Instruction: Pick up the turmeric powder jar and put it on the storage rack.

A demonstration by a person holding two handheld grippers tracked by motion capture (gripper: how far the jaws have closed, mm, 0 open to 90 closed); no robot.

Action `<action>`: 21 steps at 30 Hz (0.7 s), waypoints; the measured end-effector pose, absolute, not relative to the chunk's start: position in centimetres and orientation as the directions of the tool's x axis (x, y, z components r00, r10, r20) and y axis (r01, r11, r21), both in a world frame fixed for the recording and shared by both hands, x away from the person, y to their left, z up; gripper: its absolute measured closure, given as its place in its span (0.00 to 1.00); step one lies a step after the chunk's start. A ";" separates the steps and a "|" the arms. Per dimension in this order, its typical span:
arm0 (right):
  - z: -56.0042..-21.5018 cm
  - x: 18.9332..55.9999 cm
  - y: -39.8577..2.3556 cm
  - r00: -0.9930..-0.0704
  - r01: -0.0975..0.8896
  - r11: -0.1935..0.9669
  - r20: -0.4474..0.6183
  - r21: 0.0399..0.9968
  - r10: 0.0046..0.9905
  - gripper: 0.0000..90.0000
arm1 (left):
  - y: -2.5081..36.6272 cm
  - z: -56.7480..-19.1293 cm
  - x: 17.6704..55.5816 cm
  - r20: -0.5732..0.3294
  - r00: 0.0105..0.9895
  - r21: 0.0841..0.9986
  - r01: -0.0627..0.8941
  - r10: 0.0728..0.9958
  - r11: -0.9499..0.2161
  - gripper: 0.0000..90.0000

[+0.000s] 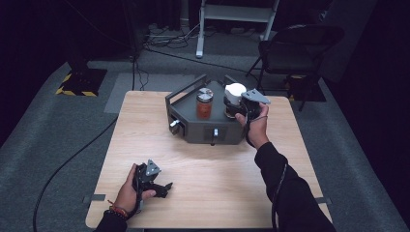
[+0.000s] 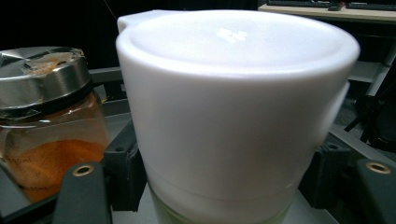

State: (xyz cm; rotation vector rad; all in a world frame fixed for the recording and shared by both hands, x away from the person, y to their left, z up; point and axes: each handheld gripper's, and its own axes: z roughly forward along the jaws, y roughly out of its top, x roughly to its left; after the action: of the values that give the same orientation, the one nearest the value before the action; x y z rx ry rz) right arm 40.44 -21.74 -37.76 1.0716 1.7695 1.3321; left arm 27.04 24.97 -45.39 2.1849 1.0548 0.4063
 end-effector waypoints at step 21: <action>-37.5 40.1 -21.8 -0.423 0.235 0.134 -0.023 0.963 0.906 0.32 | 25.0 -45.4 27.0 -0.009 0.625 0.686 0.572 0.781 -0.450 0.01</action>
State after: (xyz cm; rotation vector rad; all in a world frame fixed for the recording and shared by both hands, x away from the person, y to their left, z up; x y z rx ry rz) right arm 40.09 -21.76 -37.47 1.1024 1.7660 1.3192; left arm 27.03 24.96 -45.39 2.1846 1.0548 0.4067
